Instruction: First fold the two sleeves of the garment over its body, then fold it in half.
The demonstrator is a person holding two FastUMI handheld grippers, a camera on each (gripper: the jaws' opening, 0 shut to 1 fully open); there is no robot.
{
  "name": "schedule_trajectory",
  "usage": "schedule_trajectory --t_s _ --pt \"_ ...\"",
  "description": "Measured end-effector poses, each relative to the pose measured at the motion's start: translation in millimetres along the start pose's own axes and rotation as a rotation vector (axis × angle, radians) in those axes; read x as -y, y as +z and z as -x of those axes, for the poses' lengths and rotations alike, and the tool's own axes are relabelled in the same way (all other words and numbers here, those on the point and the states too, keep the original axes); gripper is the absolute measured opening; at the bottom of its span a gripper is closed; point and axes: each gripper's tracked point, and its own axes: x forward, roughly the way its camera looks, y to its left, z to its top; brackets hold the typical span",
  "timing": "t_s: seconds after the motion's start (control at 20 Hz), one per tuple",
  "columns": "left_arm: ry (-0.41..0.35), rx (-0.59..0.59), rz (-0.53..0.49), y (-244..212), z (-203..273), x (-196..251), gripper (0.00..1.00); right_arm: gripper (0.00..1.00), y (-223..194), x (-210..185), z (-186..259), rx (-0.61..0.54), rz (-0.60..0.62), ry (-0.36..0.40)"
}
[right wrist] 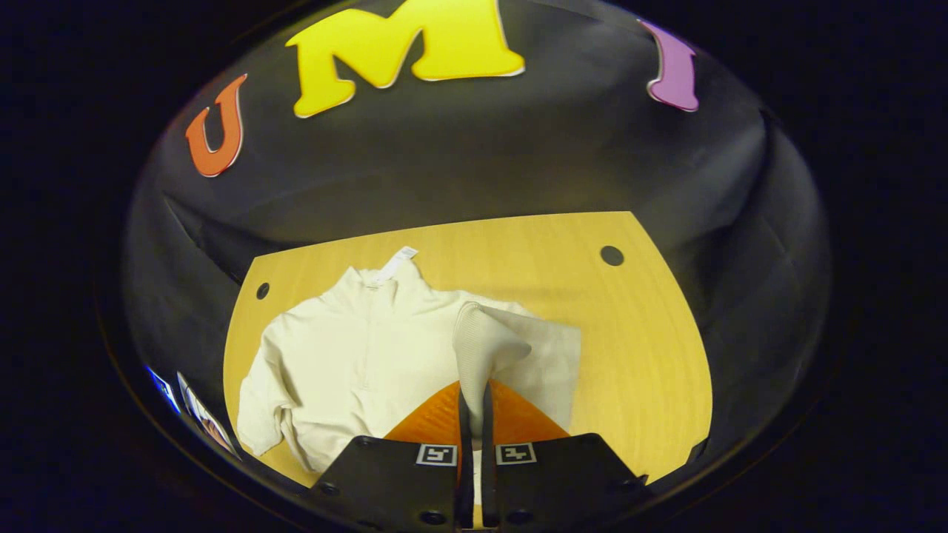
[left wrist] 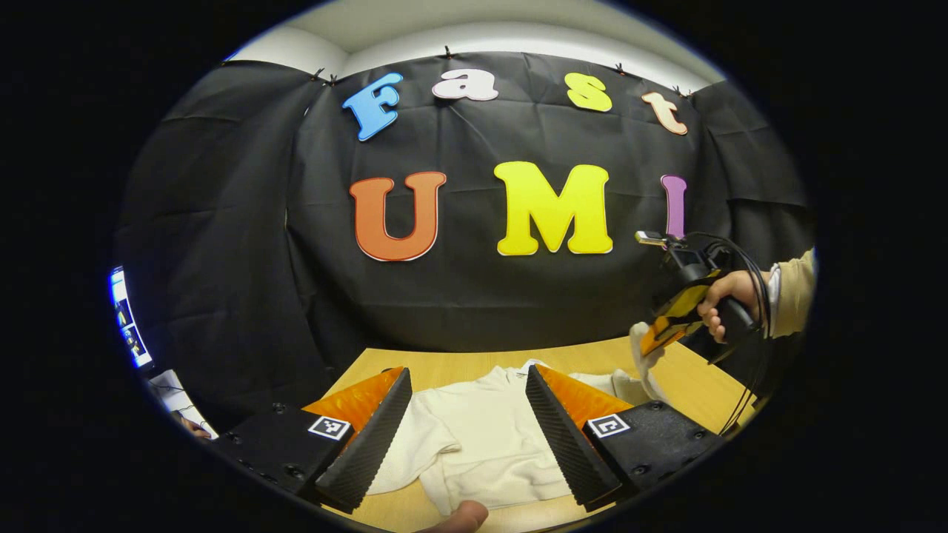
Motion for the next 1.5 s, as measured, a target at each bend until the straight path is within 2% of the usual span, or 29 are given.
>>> schedule_trajectory --t_s 0.2,0.4,0.45,0.7,0.9,0.95,1.0,1.15,1.2,1.25,1.3,1.35,1.4,1.5 --pt "-0.011 -0.021 0.015 -13.8 -0.6 -19.6 1.0 0.04 -10.4 -91.6 -24.1 -0.033 0.053 0.061" --pt "0.012 -0.067 0.031 -39.7 -2.8 -63.6 1.0 0.04 -44.2 -213.2 -77.9 -0.121 0.131 0.129" --pt "0.02 -0.077 0.042 -43.7 -0.9 -72.0 1.0 0.04 -51.4 -228.1 -86.6 -0.138 0.143 0.13" --pt "0.052 -0.09 0.056 -57.3 5.2 -93.6 1.0 0.04 -82.1 -276.4 -137.3 -0.188 0.204 0.108" --pt "0.088 -0.116 0.069 -69.1 11.1 -109.9 1.0 0.06 -102.2 -292.9 -169.9 -0.229 0.172 0.08" --pt "0.098 -0.119 0.072 -72.1 14.0 -112.9 1.0 0.11 -104.8 -294.1 -175.4 -0.234 0.175 0.074" --pt "0.1 -0.116 0.079 -74.2 16.5 -114.4 1.0 0.11 -106.6 -297.7 -180.2 -0.229 0.157 0.08" --pt "0.115 -0.094 0.072 -78.1 20.9 -119.3 1.0 0.31 -109.7 -312.6 -180.4 -0.245 0.087 0.128" --pt "0.113 -0.098 0.079 -82.2 20.8 -119.6 1.0 0.47 -107.2 -312.8 -178.0 -0.236 0.09 0.128" --pt "0.119 -0.111 0.091 -87.7 20.1 -121.5 1.0 0.57 -103.7 -309.5 -172.4 -0.223 0.109 0.119" --pt "0.127 -0.125 0.105 -94.3 20.4 -122.7 1.0 0.55 -101.5 -306.9 -166.2 -0.208 0.126 0.114" --pt "0.14 -0.125 0.128 -98.8 20.9 -126.4 1.0 0.65 -96.7 -306.2 -161.2 -0.191 0.141 0.12" --pt "0.151 -0.138 0.166 -106.1 20.4 -130.5 0.99 0.71 -91.5 -300.2 -150.7 -0.169 0.165 0.12" --pt "0.218 -0.18 0.246 -129.7 25.1 -150.7 0.99 0.75 -88.2 -290.4 -133.6 -0.152 0.183 0.131"
